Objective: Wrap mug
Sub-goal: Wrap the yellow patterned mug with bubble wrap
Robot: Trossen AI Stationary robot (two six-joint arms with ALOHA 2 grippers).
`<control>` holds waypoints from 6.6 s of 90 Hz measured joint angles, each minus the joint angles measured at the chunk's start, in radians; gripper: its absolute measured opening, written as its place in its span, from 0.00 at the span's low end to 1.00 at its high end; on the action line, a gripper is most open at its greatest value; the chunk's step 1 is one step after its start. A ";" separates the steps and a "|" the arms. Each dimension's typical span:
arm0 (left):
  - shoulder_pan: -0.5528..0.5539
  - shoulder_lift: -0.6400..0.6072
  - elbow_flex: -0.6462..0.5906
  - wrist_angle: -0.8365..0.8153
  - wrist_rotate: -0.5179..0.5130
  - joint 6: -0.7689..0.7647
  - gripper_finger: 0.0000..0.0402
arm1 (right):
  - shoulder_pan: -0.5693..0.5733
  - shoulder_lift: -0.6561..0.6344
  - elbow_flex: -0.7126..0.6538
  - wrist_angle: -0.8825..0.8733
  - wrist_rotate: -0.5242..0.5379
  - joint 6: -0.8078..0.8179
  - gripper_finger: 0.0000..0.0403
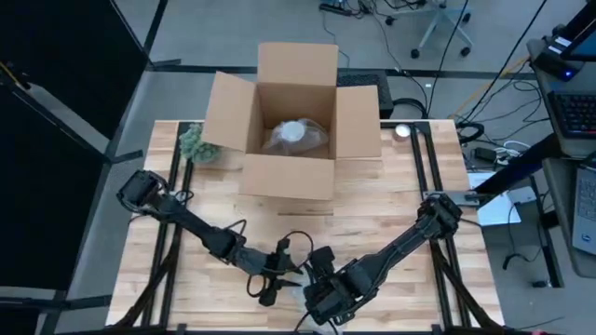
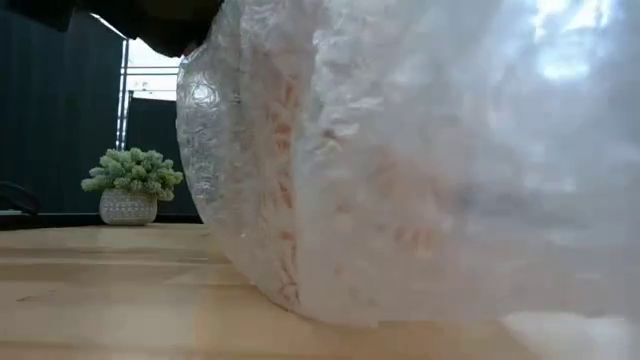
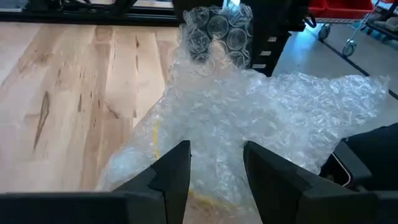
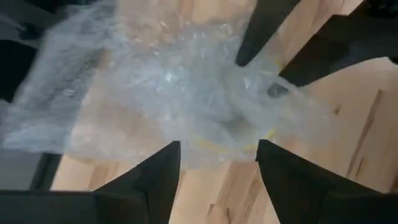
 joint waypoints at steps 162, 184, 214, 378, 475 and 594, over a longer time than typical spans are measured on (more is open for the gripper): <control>0.001 0.002 -0.002 0.001 0.001 0.000 0.34 | -0.087 0.097 -0.224 0.425 -0.148 0.114 0.49; 0.000 0.002 -0.001 0.001 0.004 0.000 0.34 | -0.087 0.024 -0.235 0.389 -0.166 0.142 0.49; 0.000 0.002 -0.001 0.001 0.005 0.000 0.34 | -0.087 -0.122 -0.230 0.258 -0.157 0.209 0.49; -0.024 0.002 -0.001 0.002 -0.030 -0.079 0.34 | 0.079 -0.174 -0.492 -0.005 0.059 0.795 0.49; -0.013 0.003 -0.001 0.049 -0.034 -0.080 0.34 | 0.399 0.042 -0.491 0.142 0.388 1.414 0.49; 0.000 0.135 0.095 0.049 -0.015 -0.103 0.34 | 0.213 -0.049 -0.492 0.227 0.692 1.043 0.49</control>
